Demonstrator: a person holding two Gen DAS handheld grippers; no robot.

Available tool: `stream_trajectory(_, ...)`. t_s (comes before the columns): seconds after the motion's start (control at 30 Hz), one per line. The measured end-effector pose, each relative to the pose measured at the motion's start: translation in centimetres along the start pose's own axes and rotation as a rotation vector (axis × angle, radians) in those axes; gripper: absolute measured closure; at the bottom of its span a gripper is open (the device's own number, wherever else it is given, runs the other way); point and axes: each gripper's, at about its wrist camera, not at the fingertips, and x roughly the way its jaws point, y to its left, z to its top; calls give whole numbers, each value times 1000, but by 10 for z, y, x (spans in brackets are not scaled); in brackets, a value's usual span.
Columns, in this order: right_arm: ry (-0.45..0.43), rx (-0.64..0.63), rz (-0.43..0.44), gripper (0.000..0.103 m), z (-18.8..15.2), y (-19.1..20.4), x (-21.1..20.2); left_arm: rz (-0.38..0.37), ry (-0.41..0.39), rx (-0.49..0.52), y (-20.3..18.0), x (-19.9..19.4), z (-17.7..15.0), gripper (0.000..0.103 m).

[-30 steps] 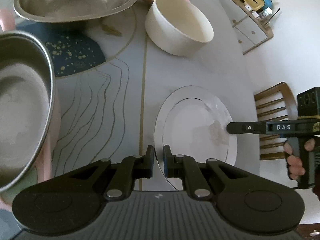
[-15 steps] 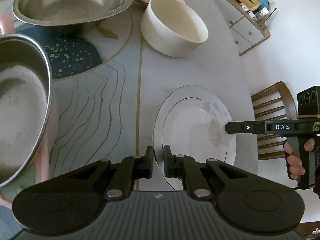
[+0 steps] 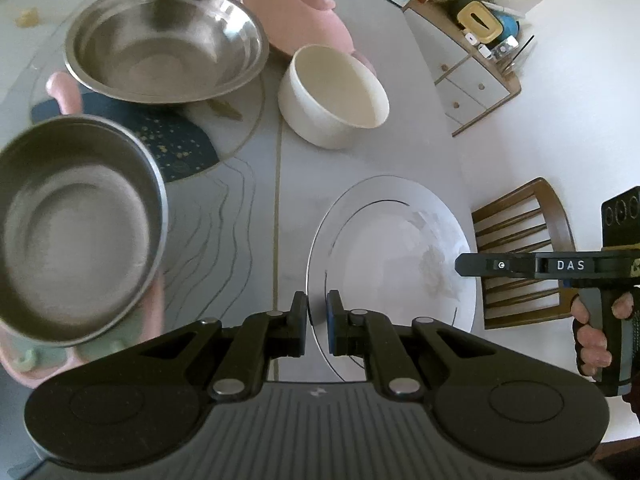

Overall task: Organize plates and bowls
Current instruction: 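Lift the small white plate with the right tool toward the large plate, then lower the small plate onto the large white plate with the right tool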

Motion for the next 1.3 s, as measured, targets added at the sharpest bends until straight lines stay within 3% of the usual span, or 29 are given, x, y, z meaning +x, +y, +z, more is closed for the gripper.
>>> stream_trajectory(0.5,-14,26,-23,95,-20,90,15,-18,-5,14,54,-78,-7,95)
stream_trajectory(0.83,-11,26,-7,96,-34,159,56,-11,-17,23,119,-131,-11,95)
stream_trajectory(1.3,18,-35,32,96,-42,257,128,57,-49,-29,221,-195,-31,94)
